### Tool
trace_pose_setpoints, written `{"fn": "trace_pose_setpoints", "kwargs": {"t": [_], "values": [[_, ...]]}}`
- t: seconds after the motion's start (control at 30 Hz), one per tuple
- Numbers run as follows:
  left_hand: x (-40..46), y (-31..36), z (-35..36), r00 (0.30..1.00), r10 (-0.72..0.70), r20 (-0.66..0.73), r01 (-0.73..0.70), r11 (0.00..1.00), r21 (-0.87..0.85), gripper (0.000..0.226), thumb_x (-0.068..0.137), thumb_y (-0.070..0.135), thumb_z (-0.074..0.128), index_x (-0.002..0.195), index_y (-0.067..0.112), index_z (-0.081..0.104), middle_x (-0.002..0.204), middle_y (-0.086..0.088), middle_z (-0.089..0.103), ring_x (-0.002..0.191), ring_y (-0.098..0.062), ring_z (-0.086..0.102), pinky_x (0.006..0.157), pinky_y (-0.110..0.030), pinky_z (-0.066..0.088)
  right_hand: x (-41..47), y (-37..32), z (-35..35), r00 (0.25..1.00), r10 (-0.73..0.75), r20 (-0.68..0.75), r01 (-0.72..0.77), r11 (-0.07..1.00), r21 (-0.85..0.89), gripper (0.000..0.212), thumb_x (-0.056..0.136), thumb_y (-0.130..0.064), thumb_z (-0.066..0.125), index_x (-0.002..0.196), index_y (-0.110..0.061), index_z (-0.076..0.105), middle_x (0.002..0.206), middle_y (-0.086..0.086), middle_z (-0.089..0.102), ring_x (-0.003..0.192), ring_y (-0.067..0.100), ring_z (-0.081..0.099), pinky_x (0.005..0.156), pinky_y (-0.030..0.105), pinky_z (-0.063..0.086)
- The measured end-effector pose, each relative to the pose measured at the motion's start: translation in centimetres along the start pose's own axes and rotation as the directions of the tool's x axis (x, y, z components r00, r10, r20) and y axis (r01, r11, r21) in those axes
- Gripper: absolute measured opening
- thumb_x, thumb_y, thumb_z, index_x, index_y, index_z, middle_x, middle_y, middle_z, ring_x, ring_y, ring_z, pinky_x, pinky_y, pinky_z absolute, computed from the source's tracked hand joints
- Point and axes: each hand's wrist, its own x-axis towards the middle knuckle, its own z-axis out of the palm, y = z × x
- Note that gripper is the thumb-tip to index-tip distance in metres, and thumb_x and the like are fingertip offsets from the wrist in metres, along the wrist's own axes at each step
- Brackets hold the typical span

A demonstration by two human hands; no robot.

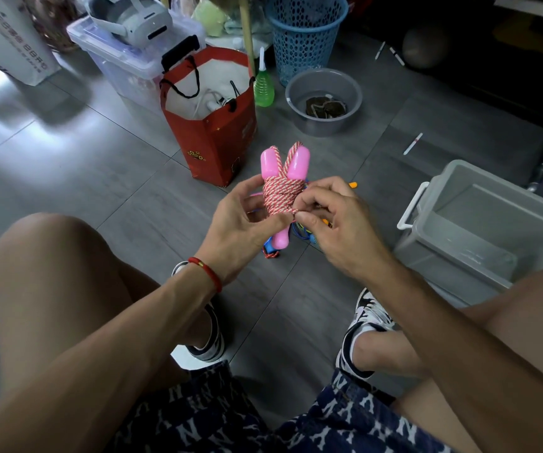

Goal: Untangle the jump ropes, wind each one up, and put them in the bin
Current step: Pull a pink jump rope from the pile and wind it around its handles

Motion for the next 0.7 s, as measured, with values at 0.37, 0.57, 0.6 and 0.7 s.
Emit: {"fn": "trace_pose_setpoints", "kwargs": {"t": [0.37, 0.57, 0.6, 0.7], "values": [[-0.5, 0.1, 1.0, 0.997, 0.079, -0.021, -0.076, 0.989, 0.127, 0.034, 0.094, 0.008, 0.065, 0.128, 0.011, 0.06, 0.111, 0.001, 0.074, 0.103, -0.015, 0.071, 0.093, -0.035, 0.057, -0.6, -0.5, 1.0, 0.973, -0.139, -0.185, 0.103, 0.976, -0.191, 0.017, 0.083, 0.008, 0.065, 0.089, -0.007, 0.071, 0.09, 0.005, 0.065, 0.08, 0.019, 0.061, 0.074, 0.037, 0.05], [-0.4, 0.1, 1.7, 0.996, 0.039, -0.082, -0.032, 0.996, 0.086, 0.041, 0.086, 0.025, 0.067, 0.124, 0.01, 0.062, 0.108, 0.0, 0.075, 0.104, -0.018, 0.071, 0.097, -0.047, 0.055, -0.6, -1.1, 0.8, 0.974, 0.029, -0.226, -0.034, 0.999, -0.018, 0.032, 0.085, 0.002, 0.069, 0.108, -0.016, 0.058, 0.092, -0.006, 0.068, 0.088, 0.008, 0.068, 0.082, 0.034, 0.057], [-0.3, 0.1, 1.8, 0.996, 0.031, -0.086, -0.024, 0.997, 0.074, 0.046, 0.084, 0.03, 0.068, 0.124, 0.008, 0.061, 0.108, -0.002, 0.075, 0.103, -0.018, 0.072, 0.096, -0.048, 0.055, -0.5, -1.1, 0.7, 0.973, 0.016, -0.231, -0.023, 0.999, -0.026, 0.031, 0.085, 0.003, 0.069, 0.108, -0.015, 0.058, 0.093, -0.005, 0.068, 0.09, 0.008, 0.067, 0.082, 0.034, 0.057], [-0.2, -0.1, 2.2, 0.993, 0.003, -0.122, 0.003, 0.999, 0.05, 0.053, 0.079, 0.034, 0.069, 0.123, 0.005, 0.059, 0.106, -0.004, 0.075, 0.1, -0.019, 0.073, 0.093, -0.047, 0.057, -0.2, -0.8, 0.7, 0.966, 0.023, -0.256, -0.033, 0.999, -0.034, 0.037, 0.083, 0.004, 0.073, 0.109, -0.017, 0.057, 0.104, 0.0, 0.065, 0.09, 0.009, 0.067, 0.081, 0.029, 0.058]]}}
